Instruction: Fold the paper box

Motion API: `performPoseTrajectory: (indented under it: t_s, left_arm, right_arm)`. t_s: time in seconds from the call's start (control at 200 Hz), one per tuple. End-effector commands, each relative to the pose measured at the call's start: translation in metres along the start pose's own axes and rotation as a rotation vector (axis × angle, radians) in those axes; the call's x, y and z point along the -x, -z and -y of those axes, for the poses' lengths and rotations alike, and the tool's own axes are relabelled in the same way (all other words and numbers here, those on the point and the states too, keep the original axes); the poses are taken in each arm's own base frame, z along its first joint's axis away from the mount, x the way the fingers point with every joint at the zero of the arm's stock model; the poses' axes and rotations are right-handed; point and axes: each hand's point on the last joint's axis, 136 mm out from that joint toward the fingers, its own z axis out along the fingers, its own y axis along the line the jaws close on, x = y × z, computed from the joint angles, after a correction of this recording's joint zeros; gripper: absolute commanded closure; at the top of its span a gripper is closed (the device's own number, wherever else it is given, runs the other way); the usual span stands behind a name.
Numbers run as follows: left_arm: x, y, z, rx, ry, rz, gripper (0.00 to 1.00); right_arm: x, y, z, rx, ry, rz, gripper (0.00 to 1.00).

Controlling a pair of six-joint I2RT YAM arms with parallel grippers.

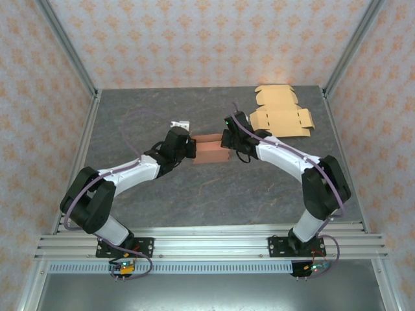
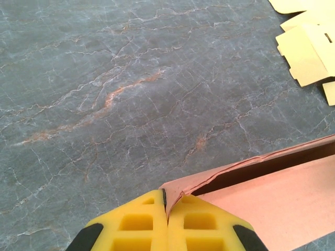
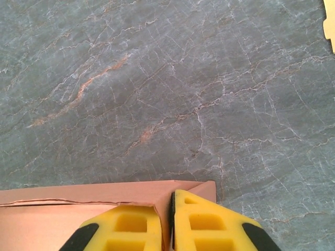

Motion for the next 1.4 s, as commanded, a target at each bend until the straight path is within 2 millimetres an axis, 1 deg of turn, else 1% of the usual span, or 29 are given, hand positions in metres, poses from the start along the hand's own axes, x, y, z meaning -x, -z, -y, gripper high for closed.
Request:
performPoseTrajectory:
  t_s: [0.0,0.235,0.34,0.405,0.491,0.681,0.756,0.891,1.001,1.121,1.211,1.326,1.356,1.397]
  left_arm:
    - [-0.015,-0.003,0.004,0.007,-0.002,-0.019,0.97]
    - [-0.020,-0.003,0.001,0.025,-0.016,-0.020,0.97]
    - [-0.022,-0.002,-0.001,0.035,-0.020,-0.020,0.98]
    - [-0.022,-0.001,-0.002,0.043,-0.024,-0.014,0.98]
    - [-0.024,0.001,-0.003,0.057,-0.042,-0.013,0.98]
    - [-0.027,0.002,-0.006,0.075,-0.046,-0.011,0.98]
    - [-0.028,0.002,-0.007,0.079,-0.041,-0.011,0.98]
    - [-0.029,0.003,-0.006,0.077,-0.039,-0.003,0.98]
    - [-0.032,0.005,-0.003,0.083,-0.077,0.013,0.98]
    - [-0.037,0.007,-0.003,0.097,-0.115,0.029,0.99]
    - [-0.044,0.006,-0.010,0.120,-0.123,0.027,0.99]
    - [-0.051,0.006,-0.015,0.138,-0.129,0.022,0.99]
    - [-0.052,0.006,-0.015,0.141,-0.131,0.023,0.99]
    - [-0.053,0.006,-0.016,0.144,-0.134,0.023,0.99]
  right_arm:
    - [0.004,0.008,-0.004,0.043,-0.032,0.017,0.86]
    - [0.004,0.013,0.006,0.017,-0.042,0.018,0.85]
    - [0.003,0.013,0.008,0.011,-0.046,0.020,0.84]
    - [0.003,0.013,0.008,0.010,-0.047,0.020,0.81]
    - [0.003,0.014,0.009,0.007,-0.046,0.021,0.81]
    - [0.002,0.016,0.010,0.010,-0.056,0.027,0.83]
    - [0.001,0.016,0.011,0.012,-0.076,0.029,0.85]
    - [-0.006,0.013,0.012,0.026,-0.102,0.026,0.88]
    - [-0.009,0.013,0.014,0.028,-0.106,0.033,0.88]
    - [-0.012,0.015,0.019,0.025,-0.092,0.046,0.85]
    - [-0.014,0.016,0.025,0.006,-0.082,0.050,0.84]
    - [-0.019,0.014,0.028,0.003,-0.070,0.043,0.83]
    - [-0.020,0.013,0.029,0.002,-0.070,0.040,0.81]
    - [-0.022,0.013,0.030,0.002,-0.067,0.035,0.75]
